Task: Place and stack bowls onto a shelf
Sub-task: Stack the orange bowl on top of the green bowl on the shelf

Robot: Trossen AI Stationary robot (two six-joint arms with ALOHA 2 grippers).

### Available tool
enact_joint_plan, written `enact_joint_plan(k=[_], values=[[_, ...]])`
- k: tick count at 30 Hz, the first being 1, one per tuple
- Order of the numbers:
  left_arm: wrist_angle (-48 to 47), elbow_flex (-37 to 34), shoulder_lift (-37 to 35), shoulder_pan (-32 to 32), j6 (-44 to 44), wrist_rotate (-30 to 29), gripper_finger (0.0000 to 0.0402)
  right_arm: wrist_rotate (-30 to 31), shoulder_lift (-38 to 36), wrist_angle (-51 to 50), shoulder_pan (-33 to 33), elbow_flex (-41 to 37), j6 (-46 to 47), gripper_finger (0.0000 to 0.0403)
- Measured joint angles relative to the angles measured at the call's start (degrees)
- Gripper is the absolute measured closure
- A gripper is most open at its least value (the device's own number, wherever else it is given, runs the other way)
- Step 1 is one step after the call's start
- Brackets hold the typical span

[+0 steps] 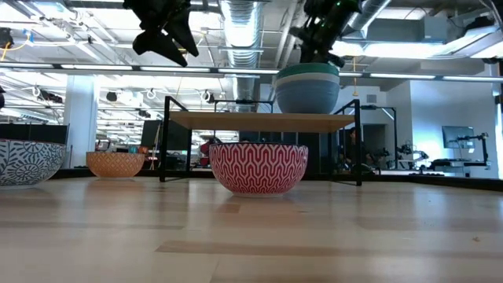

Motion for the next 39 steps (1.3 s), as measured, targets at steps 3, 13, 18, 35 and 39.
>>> enact_joint_plan(k=[3, 13, 18, 35, 39], values=[[0.08, 0.00, 0.00, -0.04, 0.02, -0.02, 0.0196, 0.24, -3.27, -2.21, 0.79, 0.03, -0.75, 0.0281], [13.48, 0.00, 0.04, -8.08, 1.15, -7.68, 0.0196, -3.46, -15.97, -1.55, 2.80, -10.16, 0.61, 0.0281], [21.10, 0.04, 3.34, -11.96, 4.47, -8.59, 0.0196, -5.78, -27.66, 4.80, 6.03, -25.23, 5.02, 0.0281], [59.69, 0.04, 22.88, -19.74, -1.18, -2.27, 0.0196, -6.12, -56.63, 2.26, 23.30, -46.05, 16.73, 0.0281], [62.11, 0.04, 24.97, -23.65, -3.62, -6.42, 0.0196, -6.11, -57.28, -2.11, 26.58, -47.95, 16.90, 0.0281]])
